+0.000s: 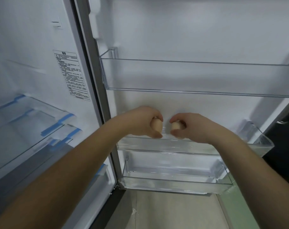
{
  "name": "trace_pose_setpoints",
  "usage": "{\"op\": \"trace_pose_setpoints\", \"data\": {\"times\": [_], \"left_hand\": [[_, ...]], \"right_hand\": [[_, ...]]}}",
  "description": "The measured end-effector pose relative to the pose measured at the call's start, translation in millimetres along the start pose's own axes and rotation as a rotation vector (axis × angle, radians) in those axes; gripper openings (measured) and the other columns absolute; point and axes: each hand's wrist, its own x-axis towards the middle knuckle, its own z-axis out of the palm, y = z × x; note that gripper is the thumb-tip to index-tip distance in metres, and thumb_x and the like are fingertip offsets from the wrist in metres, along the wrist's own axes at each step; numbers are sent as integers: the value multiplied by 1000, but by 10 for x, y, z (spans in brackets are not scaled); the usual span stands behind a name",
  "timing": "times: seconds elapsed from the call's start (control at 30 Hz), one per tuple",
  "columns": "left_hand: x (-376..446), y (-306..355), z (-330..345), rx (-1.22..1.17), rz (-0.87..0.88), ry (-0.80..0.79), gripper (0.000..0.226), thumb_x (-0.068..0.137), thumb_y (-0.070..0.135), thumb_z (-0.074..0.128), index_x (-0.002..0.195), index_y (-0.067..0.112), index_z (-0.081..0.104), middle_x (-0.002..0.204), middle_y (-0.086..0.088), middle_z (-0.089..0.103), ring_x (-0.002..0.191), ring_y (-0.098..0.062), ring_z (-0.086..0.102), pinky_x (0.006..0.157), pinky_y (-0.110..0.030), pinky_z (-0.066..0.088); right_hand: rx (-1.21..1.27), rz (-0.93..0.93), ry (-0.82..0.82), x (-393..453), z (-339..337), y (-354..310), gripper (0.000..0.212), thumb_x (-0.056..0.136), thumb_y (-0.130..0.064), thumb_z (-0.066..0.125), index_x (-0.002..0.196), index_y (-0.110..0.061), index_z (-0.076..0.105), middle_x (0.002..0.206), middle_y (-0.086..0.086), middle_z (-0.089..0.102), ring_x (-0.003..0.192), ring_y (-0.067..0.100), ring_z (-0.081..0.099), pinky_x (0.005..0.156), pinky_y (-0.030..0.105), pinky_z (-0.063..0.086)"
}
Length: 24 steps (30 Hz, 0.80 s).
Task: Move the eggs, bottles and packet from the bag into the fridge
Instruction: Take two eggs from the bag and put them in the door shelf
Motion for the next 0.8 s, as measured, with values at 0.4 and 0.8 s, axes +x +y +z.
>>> {"op": "trace_pose_setpoints", "data": {"times": [0.4, 0.8], "left_hand": [[194, 82, 104, 92, 28, -113, 58, 73, 44, 82, 123, 22, 62, 114, 4, 64, 100, -15, 57, 78, -22, 38], [230, 158, 174, 30, -96, -73, 41, 80, 33, 73, 117, 18, 64, 109, -1, 66, 96, -20, 60, 82, -27, 47]], "right_hand": [[-202, -79, -69, 75, 3, 6, 48, 78, -32, 76, 123, -25, 60, 120, -2, 60, 102, 16, 54, 77, 20, 37], [-37, -13, -48, 14, -38, 185, 50, 75, -41, 77, 120, -27, 60, 107, -10, 60, 93, 10, 58, 81, 25, 47]]}}
